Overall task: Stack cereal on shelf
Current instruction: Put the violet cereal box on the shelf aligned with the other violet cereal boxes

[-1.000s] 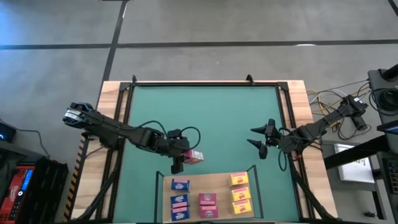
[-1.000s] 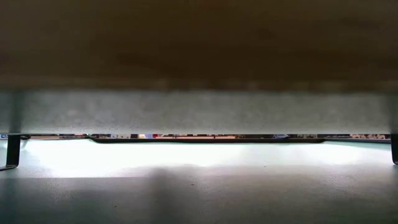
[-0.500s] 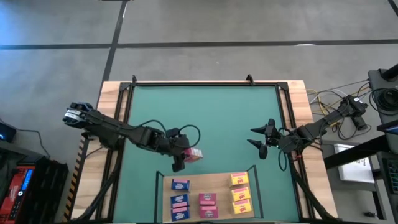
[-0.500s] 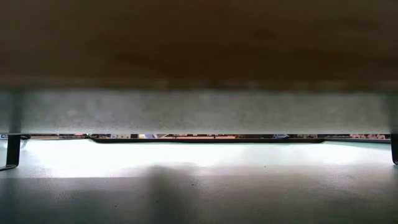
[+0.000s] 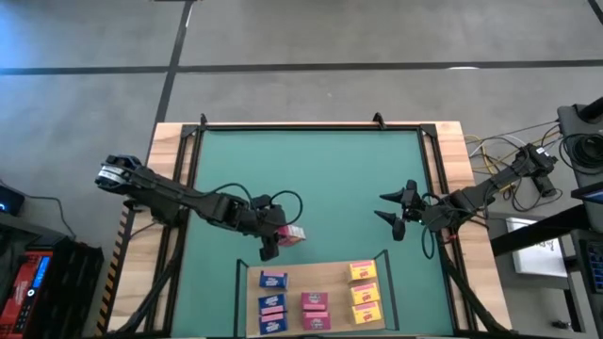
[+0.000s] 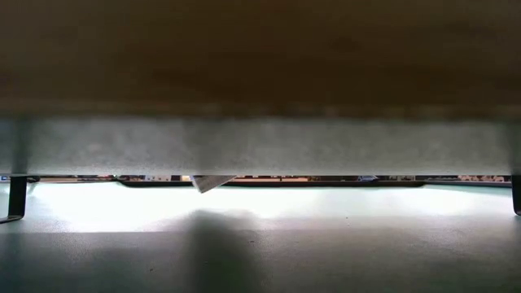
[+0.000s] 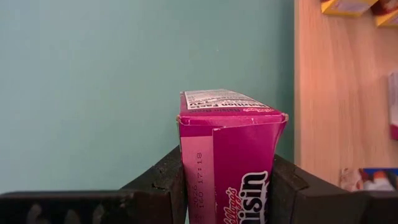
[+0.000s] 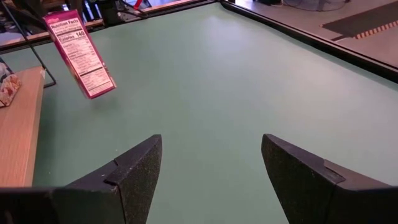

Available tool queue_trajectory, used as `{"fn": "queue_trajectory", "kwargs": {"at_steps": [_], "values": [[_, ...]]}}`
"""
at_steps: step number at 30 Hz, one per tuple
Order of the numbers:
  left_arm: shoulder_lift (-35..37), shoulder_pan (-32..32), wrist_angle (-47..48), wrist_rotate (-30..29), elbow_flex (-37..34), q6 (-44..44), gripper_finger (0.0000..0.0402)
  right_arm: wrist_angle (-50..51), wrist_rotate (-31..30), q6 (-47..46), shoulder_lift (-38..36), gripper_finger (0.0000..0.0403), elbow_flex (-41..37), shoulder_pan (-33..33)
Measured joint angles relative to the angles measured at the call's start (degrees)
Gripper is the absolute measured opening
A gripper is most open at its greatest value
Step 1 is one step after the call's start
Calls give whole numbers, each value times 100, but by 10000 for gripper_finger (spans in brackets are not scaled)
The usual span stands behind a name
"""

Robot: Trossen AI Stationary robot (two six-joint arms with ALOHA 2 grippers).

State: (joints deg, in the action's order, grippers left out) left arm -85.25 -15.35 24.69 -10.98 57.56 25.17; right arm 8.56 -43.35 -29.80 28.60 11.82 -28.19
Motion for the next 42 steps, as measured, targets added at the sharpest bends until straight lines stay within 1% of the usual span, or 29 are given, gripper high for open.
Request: {"fn": "queue_trajectory", "kwargs": {"at_steps": [6,9,16,24,29,33,36,42], "values": [[0,1,21,0,-17,-10,123,0,0,0,-1,265,0,-1],[0,21,17,0,-18,49,130,0,0,-2,-2,265,0,0],[0,31,33,4,-61,231,181,2,0,-2,0,265,0,-2],[0,31,30,118,-61,224,237,1,0,0,-1,265,0,0],[2,31,171,121,38,220,254,2,0,-1,-2,265,2,-1],[5,31,265,430,227,46,257,2,0,-2,-1,265,0,-1],[24,29,638,496,419,-50,257,2,0,-2,-2,265,0,-1],[66,37,1831,463,985,-127,257,2,0,-2,-1,265,0,0]]}}
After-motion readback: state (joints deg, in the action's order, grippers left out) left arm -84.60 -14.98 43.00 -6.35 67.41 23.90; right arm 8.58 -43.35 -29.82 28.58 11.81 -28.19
